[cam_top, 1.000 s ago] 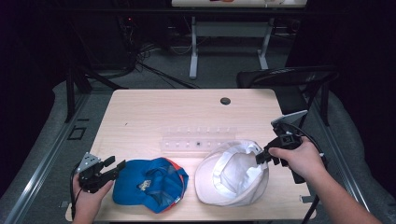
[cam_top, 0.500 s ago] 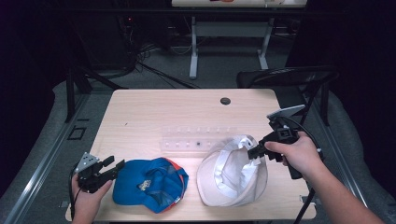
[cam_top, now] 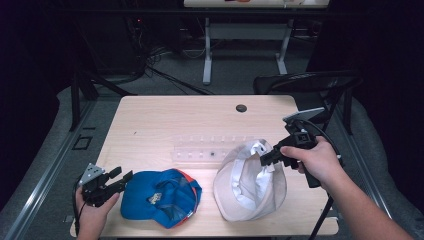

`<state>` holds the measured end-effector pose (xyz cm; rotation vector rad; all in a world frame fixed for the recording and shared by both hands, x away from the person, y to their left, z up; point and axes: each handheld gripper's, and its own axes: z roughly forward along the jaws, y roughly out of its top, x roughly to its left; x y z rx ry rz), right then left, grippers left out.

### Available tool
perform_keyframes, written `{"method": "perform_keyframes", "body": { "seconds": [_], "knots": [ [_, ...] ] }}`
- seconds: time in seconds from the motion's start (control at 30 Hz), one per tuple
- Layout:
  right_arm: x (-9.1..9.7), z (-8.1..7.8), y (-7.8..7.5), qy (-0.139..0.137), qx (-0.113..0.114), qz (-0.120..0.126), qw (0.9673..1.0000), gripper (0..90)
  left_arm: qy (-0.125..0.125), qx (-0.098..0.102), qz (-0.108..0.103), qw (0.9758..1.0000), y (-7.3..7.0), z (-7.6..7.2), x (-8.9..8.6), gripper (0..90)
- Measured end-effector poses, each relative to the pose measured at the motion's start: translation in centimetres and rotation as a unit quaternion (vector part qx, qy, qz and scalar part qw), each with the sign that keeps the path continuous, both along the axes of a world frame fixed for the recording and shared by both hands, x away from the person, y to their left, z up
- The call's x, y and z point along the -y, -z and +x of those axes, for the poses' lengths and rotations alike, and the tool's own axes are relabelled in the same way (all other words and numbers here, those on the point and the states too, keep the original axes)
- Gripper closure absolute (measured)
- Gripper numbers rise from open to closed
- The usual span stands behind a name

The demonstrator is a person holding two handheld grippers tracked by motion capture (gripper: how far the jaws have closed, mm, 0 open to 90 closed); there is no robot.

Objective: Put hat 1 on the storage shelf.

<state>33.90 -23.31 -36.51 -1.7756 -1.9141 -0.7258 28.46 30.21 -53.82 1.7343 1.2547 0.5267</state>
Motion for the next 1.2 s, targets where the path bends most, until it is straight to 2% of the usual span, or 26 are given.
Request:
{"method": "perform_keyframes", "body": {
  "seconds": [0.2,0.23,0.67,0.7,0.77,0.8,0.87,1.03,1.07,1.2],
  "knots": [
    [-0.5,-0.3,-0.7,-0.001,0.004,0.017,0.9998,81.9,0.003,0.004,0.001,1.0,0.1,0.0,0.2,48.6],
    [-0.4,-0.2,-0.7,-0.011,0.005,0.019,0.9997,81.9,0.004,0.005,0.0,1.0,0.1,0.0,0.3,48.6],
    [-0.2,0.2,-2.1,0.003,0.018,0.048,0.9987,81.9,0.008,0.0,0.005,1.0,0.1,0.0,0.3,48.5],
    [-0.2,0.2,-2.4,0.008,0.022,0.057,0.9981,81.9,0.007,0.001,0.005,1.0,0.1,0.0,0.3,48.5],
    [-0.2,0.3,-2.5,0.003,0.027,0.058,0.998,81.9,0.009,0.002,0.005,0.9999,0.1,0.0,0.3,48.5],
    [-0.2,0.4,-2.7,0.01,0.028,0.069,0.9971,81.9,0.009,0.001,0.006,0.9999,0.0,0.0,0.3,48.5],
    [-0.2,0.5,-2.7,0.008,0.035,0.072,0.9968,81.9,0.01,0.004,0.003,0.9999,0.0,-0.1,0.4,48.5],
    [-0.4,0.8,-2.9,0.012,0.033,0.084,0.9958,81.9,0.011,0.003,0.005,0.9999,0.0,-0.1,0.5,48.5],
    [-0.7,0.9,-2.9,0.014,0.039,0.088,0.9953,81.9,0.011,0.003,0.005,0.9999,0.0,-0.1,0.5,48.5],
    [-1.1,1.0,-3.1,0.01,0.043,0.088,0.9952,81.9,0.011,0.004,0.006,0.9999,0.0,-0.1,0.5,48.4]
  ]
}}
